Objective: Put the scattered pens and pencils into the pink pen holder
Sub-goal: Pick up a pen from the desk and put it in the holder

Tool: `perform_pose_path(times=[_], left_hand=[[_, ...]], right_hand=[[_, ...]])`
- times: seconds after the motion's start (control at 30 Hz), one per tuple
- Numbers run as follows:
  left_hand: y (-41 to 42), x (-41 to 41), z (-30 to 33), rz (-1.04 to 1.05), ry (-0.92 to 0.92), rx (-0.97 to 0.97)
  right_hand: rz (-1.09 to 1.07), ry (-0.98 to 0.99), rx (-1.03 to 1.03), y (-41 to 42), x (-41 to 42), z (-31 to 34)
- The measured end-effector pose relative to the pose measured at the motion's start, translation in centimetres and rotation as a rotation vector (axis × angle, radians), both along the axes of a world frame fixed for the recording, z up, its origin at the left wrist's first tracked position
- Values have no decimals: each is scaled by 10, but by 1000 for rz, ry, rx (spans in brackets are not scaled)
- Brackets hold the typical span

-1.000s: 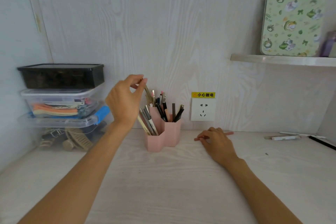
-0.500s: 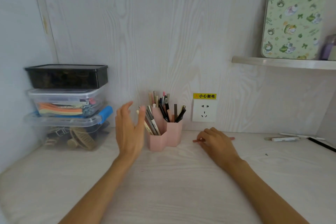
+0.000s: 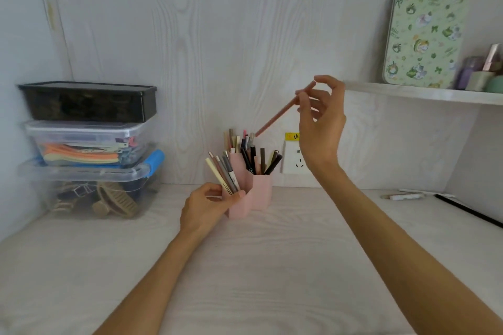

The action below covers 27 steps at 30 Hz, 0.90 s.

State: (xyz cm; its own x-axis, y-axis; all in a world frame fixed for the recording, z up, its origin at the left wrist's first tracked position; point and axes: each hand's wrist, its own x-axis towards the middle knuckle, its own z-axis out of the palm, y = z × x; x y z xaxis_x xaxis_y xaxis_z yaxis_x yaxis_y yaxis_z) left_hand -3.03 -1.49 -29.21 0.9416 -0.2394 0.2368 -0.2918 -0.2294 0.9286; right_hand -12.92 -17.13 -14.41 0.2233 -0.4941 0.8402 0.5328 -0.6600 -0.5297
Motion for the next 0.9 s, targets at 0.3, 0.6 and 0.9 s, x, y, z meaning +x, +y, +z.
perform_pose_path(times=[0.3,0.6,0.9], left_hand=[[2,-4,-2,-59,10,-15],[0,-8,2,-140,-27,47],[-58,-37,8,-272,-55,129]], right_hand=[[-70,324,-142,15,41,-11],[-224,666,-447,-8,35,-39],[-381,714,-440,-64,-4,-46]])
